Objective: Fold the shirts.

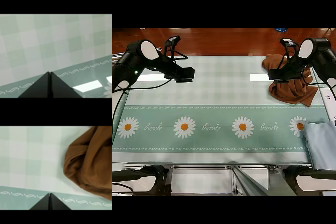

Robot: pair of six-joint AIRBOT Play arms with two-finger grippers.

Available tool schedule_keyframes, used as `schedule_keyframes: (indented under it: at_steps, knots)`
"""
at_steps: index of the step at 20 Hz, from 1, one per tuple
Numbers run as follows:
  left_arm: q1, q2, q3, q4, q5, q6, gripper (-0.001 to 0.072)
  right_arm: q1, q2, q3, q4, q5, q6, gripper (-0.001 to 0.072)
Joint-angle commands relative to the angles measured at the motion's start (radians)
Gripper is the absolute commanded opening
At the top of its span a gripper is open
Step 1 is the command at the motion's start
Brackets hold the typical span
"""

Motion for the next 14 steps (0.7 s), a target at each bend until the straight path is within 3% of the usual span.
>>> schedule_keyframes:
  at_steps: [1,4,5,6,7,8,12,14]
  knots:
    - [0.0,-0.001,0.001,0.0,0.021,0.0,0.002,0.0,0.0,0.001,-0.021,-0.06,-0.013,0.0023]
    - [0.004,-0.001,0.001,0.002,0.107,0.001,0.0022,0.0,0.0,0.001,-0.065,-0.158,-0.014,0.0023]
    - [0.005,-0.001,0.001,0.012,0.148,0.001,0.0053,0.001,0.0,0.001,-0.071,-0.205,-0.014,0.0024]
    - [0.007,-0.001,0.001,0.043,0.197,0.0,0.0202,0.0,0.0,0.001,-0.076,-0.249,-0.014,0.0035]
    - [0.01,-0.001,0.001,0.079,0.233,0.0,0.0436,0.0,0.0,0.001,-0.102,-0.285,-0.013,0.0191]
    - [0.018,-0.001,0.002,0.132,0.249,0.001,0.0511,0.0,0.0,0.001,-0.153,-0.317,0.01,0.0429]
    - [0.124,0.0,0.022,0.307,0.1,-0.037,0.051,-0.035,-0.011,0.001,-0.453,-0.358,0.136,0.0415]
    - [0.211,0.002,-0.002,0.264,0.016,-0.085,0.051,-0.117,-0.04,0.001,-0.45,-0.335,0.185,0.0414]
